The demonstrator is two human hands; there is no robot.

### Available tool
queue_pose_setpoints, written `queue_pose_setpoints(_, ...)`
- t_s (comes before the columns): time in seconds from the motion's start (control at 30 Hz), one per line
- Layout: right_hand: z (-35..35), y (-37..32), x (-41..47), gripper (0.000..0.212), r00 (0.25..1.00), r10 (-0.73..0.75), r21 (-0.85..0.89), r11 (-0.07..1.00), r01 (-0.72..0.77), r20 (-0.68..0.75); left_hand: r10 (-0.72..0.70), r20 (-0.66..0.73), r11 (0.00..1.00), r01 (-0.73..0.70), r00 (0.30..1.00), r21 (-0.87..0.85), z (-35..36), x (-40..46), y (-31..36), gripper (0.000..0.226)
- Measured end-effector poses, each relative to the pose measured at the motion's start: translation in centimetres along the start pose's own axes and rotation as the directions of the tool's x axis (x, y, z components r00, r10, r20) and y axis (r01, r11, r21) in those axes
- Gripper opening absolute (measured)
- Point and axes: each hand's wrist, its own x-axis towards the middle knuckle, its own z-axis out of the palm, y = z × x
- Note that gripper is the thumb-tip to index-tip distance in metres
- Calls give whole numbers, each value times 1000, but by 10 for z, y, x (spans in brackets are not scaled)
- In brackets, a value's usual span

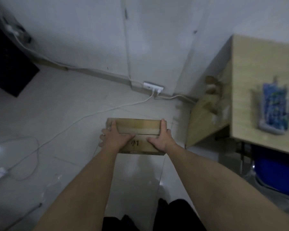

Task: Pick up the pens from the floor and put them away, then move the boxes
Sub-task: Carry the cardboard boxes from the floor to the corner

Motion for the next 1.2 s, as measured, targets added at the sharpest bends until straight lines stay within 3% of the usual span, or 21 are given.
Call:
queue_pose_setpoints(0.2, -143, -65, -110, 115, 992, 46, 68, 997, -38, -115, 153, 5, 988, -153, 988, -26, -109, -118, 102, 120)
queue_pose_setpoints(0.33, -189, -61, -162, 120, 978, 92, 109, 991, -73, -188, 258, 42, 966, -257, 965, -21, -128, -162, 135, 124)
queue_pose_setpoints(0.53, -232, -28, -242, 121, 917, 204, 240, 963, -125, -343, 461, 145, 878, -474, 875, 70, -112, -215, 187, 128)
queue_pose_setpoints(0.8, -243, 87, -374, 121, 728, 502, 513, 824, -239, -467, 647, 384, 659, -737, 658, 153, -22, -334, 237, 125)
queue_pose_setpoints(0.9, -240, 149, -435, 122, 621, 616, 626, 740, -246, -484, 699, 472, 509, -838, 537, 198, 32, -403, 254, 125)
queue_pose_setpoints(1.1, -260, 285, -563, 118, 449, 779, 781, 577, -240, -438, 716, 626, 285, -948, 309, 141, 151, -564, 283, 107)
queue_pose_setpoints(1.2, -278, 349, -625, 118, 386, 809, 808, 547, -221, -442, 701, 671, 213, -969, 240, 124, 209, -643, 294, 107)
